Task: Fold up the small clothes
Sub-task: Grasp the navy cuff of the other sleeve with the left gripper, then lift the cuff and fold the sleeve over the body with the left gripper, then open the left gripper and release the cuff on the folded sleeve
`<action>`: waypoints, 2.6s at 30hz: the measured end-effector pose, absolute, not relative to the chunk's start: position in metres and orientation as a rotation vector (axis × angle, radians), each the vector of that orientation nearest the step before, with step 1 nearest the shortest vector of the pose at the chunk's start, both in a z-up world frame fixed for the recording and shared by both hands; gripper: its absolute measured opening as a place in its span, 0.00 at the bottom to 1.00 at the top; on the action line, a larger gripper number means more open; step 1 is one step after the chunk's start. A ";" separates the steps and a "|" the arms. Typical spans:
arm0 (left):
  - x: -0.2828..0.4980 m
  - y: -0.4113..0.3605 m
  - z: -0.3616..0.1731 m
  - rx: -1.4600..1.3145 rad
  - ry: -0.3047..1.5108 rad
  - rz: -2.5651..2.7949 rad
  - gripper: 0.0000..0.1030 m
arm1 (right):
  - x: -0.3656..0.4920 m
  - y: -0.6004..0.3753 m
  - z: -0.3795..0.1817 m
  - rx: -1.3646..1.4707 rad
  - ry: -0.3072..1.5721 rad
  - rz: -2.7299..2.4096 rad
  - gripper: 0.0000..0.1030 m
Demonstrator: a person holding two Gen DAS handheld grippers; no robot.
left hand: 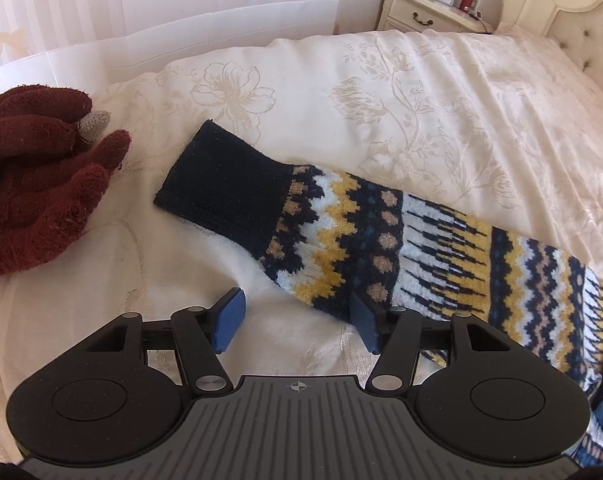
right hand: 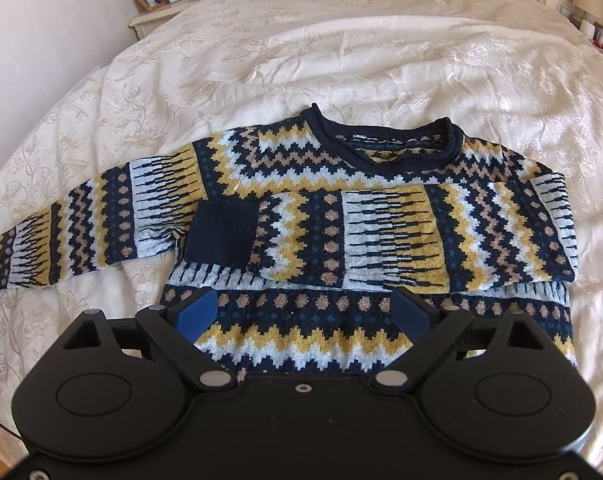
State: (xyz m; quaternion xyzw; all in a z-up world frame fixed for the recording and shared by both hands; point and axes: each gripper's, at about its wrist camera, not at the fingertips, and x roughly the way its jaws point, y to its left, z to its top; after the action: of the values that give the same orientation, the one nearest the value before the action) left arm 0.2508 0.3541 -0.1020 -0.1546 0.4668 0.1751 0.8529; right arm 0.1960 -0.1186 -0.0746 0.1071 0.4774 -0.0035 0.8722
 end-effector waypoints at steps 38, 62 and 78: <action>0.279 0.103 0.069 -0.185 0.645 -0.128 0.07 | 0.145 -0.221 -0.080 0.367 0.965 0.046 0.95; 0.231 -0.181 -0.037 0.129 0.852 -0.585 0.29 | 0.095 -0.337 -0.101 0.466 0.968 -0.083 0.95; 0.268 -0.044 -0.093 0.218 1.016 -0.276 0.39 | 0.144 -0.335 -0.107 0.472 0.952 -0.192 0.94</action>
State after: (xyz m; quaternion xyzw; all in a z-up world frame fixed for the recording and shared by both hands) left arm 0.2680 -0.0440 -0.0930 0.1036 0.4838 -0.1315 0.8590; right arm 0.1437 -0.3348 -0.1065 0.2245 0.4534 -0.0915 0.8577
